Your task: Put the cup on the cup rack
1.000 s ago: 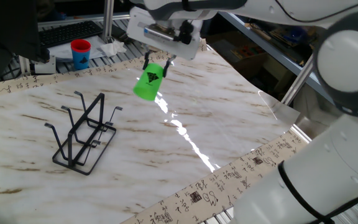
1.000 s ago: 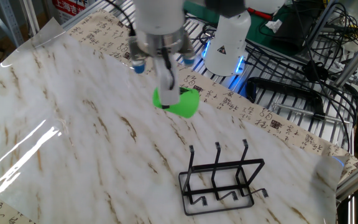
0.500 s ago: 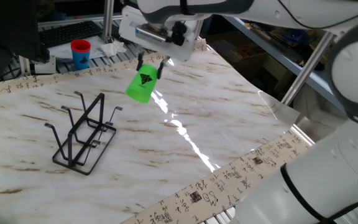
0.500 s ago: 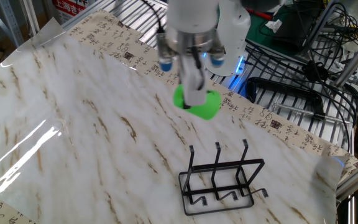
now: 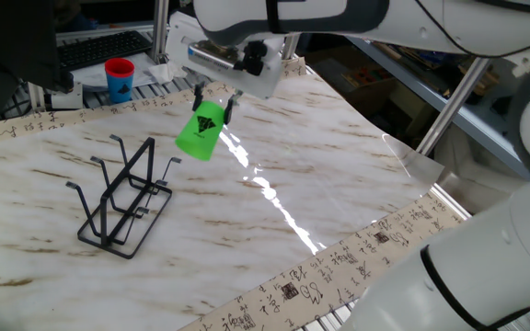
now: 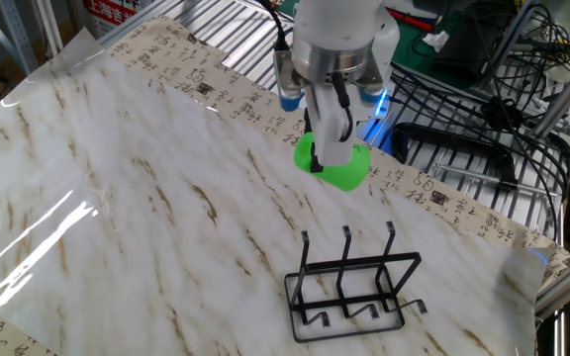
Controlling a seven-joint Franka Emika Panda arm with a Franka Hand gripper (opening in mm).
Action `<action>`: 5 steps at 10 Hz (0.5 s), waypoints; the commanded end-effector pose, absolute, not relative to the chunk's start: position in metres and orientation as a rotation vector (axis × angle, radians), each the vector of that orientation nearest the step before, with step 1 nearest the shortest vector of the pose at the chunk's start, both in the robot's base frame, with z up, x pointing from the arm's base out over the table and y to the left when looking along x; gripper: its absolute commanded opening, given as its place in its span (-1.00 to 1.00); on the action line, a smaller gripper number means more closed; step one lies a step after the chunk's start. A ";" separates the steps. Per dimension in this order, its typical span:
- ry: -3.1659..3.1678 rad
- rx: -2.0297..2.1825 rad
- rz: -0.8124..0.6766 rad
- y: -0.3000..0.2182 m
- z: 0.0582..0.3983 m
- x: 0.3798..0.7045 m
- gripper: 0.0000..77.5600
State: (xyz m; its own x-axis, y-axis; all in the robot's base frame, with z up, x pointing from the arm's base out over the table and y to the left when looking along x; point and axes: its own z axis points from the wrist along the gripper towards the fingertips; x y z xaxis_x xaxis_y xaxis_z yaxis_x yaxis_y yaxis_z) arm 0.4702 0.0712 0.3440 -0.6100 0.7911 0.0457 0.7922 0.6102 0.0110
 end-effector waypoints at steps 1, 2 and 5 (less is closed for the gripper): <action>-2.794 -1.452 -0.062 0.096 0.344 0.444 -0.97; -2.790 -1.465 -0.062 0.098 0.342 0.442 -0.97; -2.788 -1.507 -0.070 0.106 0.342 0.440 -0.97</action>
State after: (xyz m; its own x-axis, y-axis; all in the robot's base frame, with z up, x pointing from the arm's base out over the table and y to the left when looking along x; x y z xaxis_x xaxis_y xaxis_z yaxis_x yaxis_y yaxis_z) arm 0.4405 0.1032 0.3412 -0.5553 0.8316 0.0032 0.8309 0.5547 0.0436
